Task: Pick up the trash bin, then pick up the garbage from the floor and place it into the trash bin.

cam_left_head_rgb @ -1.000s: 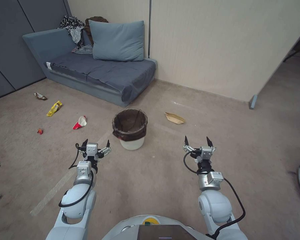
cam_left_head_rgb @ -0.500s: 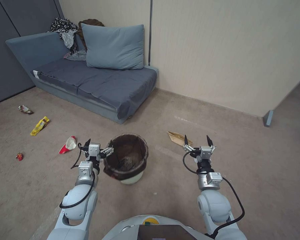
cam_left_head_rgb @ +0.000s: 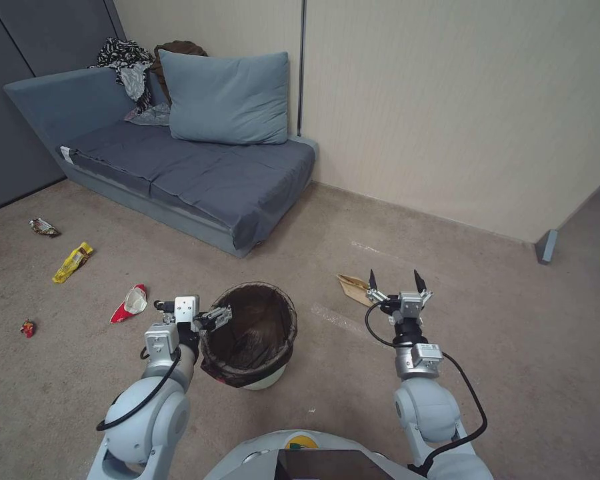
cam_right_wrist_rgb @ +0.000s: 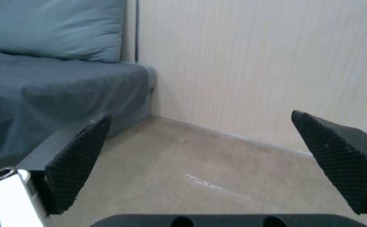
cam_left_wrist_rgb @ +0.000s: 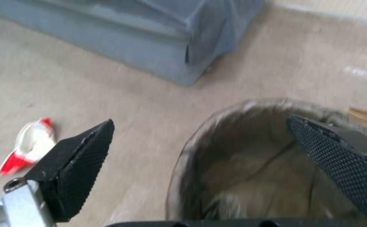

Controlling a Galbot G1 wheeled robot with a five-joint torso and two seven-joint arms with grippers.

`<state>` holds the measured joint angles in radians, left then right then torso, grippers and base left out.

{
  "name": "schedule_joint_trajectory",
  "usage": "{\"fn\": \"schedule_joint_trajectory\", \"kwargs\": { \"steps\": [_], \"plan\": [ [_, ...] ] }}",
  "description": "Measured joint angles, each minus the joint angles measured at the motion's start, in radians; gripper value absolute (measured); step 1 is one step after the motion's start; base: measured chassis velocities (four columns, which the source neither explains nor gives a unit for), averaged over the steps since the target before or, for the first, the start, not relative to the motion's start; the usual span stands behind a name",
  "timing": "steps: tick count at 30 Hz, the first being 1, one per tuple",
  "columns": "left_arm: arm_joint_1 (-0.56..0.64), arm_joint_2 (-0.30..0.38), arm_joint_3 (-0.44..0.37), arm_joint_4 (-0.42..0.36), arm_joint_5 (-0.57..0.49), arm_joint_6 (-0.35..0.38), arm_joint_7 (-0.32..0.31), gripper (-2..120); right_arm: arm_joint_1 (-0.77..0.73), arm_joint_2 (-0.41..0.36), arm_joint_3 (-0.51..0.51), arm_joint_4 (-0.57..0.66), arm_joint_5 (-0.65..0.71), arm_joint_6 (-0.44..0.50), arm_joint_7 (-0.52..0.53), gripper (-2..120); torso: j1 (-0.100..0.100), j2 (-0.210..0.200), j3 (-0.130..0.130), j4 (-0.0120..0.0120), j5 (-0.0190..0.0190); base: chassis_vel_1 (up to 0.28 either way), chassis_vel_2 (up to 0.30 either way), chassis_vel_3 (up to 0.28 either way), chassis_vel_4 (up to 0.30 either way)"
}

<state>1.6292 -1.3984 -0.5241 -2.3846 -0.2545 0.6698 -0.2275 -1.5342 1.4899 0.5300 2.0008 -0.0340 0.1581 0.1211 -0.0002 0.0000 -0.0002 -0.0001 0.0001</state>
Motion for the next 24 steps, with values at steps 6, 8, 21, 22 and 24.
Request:
{"fn": "schedule_joint_trajectory", "kwargs": {
  "steps": [6,8,21,22,24],
  "plan": [
    [0.055,0.012,-0.013,-0.051,-0.026,0.065,-0.029,100,0.001,-0.004,0.008,0.0,0.001,-0.003,0.001,100,0.0,0.0,0.0,0.0,0.0,0.0,0.0,0.0,0.0],
    [0.085,0.014,-0.014,-0.078,-0.046,0.068,-0.045,100,0.0,-0.004,0.011,0.0,0.001,-0.003,0.001,100,0.0,0.0,0.0,0.0003,-0.0002,0.0,0.0,0.0,0.0],
    [0.12,0.021,-0.015,-0.1,-0.103,0.072,-0.086,100,0.006,-0.005,0.011,-0.002,0.003,-0.002,-0.007,100,0.0,0.0,0.0,-0.0002,-0.0001,0.0,0.0,0.0,0.0],
    [0.092,0.021,-0.012,-0.074,-0.111,0.071,-0.08,100,0.005,-0.005,0.01,0.0,0.003,-0.002,-0.01,100,0.0,0.0,0.0,-0.0001,-0.0001,0.0,0.0,0.0,0.0],
    [0.04,0.03,-0.015,-0.023,-0.155,0.07,-0.065,100,0.001,-0.006,0.011,0.003,0.003,-0.001,-0.014,100,0.0,0.0,0.0,0.0,-0.0001,0.0,0.0,0.0,0.0]
  ]
}}
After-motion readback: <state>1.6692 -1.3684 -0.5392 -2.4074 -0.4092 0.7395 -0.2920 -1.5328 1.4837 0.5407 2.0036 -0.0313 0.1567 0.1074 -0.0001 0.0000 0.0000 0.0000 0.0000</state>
